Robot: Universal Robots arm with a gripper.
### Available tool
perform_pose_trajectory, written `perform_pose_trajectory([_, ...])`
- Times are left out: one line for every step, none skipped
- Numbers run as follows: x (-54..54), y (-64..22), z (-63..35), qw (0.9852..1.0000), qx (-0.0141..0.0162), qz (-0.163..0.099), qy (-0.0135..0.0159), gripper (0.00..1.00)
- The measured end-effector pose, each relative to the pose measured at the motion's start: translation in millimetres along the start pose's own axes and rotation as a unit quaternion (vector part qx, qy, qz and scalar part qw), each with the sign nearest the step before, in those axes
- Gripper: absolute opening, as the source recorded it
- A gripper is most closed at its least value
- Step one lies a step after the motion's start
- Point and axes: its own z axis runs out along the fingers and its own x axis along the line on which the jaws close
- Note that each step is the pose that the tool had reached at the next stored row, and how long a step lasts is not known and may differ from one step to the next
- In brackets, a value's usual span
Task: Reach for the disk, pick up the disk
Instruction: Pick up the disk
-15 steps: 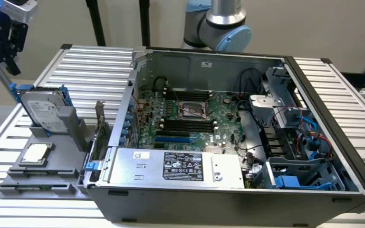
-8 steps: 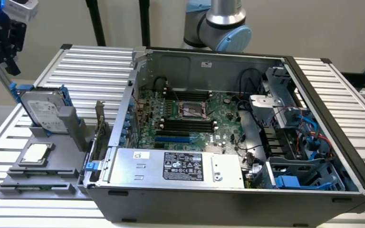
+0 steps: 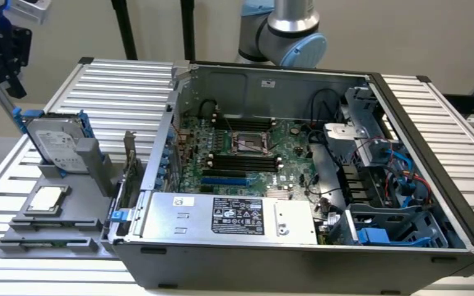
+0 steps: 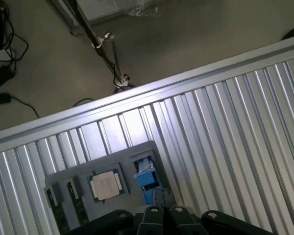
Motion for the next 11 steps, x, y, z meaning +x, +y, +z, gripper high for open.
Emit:
perform_pose_trajectory([0.0,0.0,0.0,1.0000,-0.0001,-0.007,0.0002,0.11])
perform_pose_trajectory([0.0,-0.1,0.0,0.9999,-0.0001,-0.014,0.0005,0.11])
perform_pose_trajectory([0.0,-0.1,0.1,0.9998,-0.0002,-0.020,0.0008,0.11])
perform_pose_trajectory([0.0,-0.2,0.1,0.9996,-0.0003,-0.027,0.0010,0.11])
perform_pose_trajectory([0.0,-0.2,0.1,0.9994,-0.0003,-0.033,0.0013,0.11])
perform_pose_trajectory([0.0,-0.3,0.1,0.9992,-0.0004,-0.039,0.0014,0.11])
perform_pose_trajectory([0.1,-0.3,0.0,0.9990,-0.0004,-0.044,0.0017,0.11])
perform_pose_trajectory([0.1,-0.4,0.0,0.9988,-0.0005,-0.049,0.0018,0.11])
perform_pose_trajectory([0.2,-0.6,0.0,0.9986,-0.0005,-0.053,0.0020,0.11])
perform_pose_trajectory([0.4,-0.9,0.0,0.9983,-0.0005,-0.058,0.0021,0.11])
perform_pose_trajectory([0.7,-1.4,0.0,0.9981,-0.0006,-0.061,0.0023,0.11])
